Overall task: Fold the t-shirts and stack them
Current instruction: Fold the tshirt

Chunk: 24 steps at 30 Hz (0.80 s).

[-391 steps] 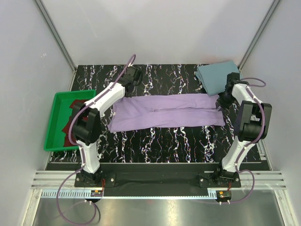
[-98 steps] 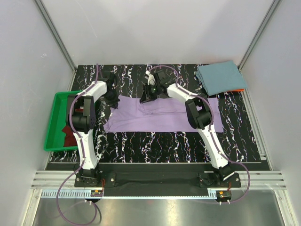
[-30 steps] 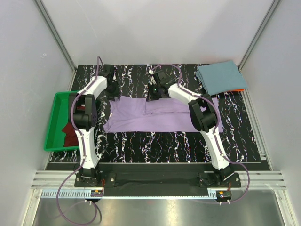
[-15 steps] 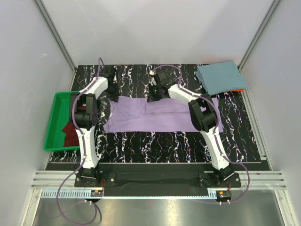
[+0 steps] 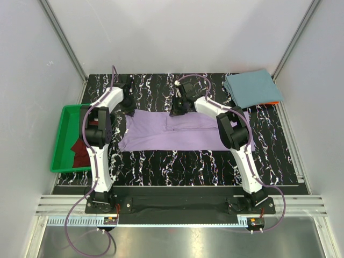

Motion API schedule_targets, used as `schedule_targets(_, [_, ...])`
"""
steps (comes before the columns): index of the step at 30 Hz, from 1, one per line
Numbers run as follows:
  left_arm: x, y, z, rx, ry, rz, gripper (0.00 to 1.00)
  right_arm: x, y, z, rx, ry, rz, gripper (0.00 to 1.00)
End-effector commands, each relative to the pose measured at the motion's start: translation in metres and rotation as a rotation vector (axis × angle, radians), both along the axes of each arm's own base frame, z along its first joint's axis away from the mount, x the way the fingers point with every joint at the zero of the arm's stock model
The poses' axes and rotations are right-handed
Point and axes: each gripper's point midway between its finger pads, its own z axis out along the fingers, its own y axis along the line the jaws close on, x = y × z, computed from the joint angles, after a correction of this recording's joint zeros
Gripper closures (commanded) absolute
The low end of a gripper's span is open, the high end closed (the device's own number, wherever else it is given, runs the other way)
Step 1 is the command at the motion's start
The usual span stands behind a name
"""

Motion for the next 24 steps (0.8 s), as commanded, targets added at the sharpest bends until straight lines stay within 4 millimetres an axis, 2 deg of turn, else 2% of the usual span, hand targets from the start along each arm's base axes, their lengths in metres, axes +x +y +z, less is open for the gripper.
schedule_targets(1, [0.015, 0.005, 0.028, 0.02, -0.081, 0.02, 1.0, 0.007, 0.014, 0.056, 0.12, -0.087, 0.004, 0.78])
schedule_targets(6, [0.017, 0.004, 0.029, 0.018, -0.084, 0.017, 1.0, 0.0, 0.023, 0.053, 0.186, -0.034, 0.006, 0.73])
schedule_targets(11, [0.017, 0.004, 0.025, 0.019, -0.074, 0.013, 1.0, -0.003, 0.026, 0.044, 0.208, -0.01, 0.005, 0.73])
schedule_targets(24, [0.017, 0.003, 0.018, 0.015, -0.067, 0.016, 1.0, -0.005, 0.034, 0.037, 0.255, 0.04, -0.001, 0.72])
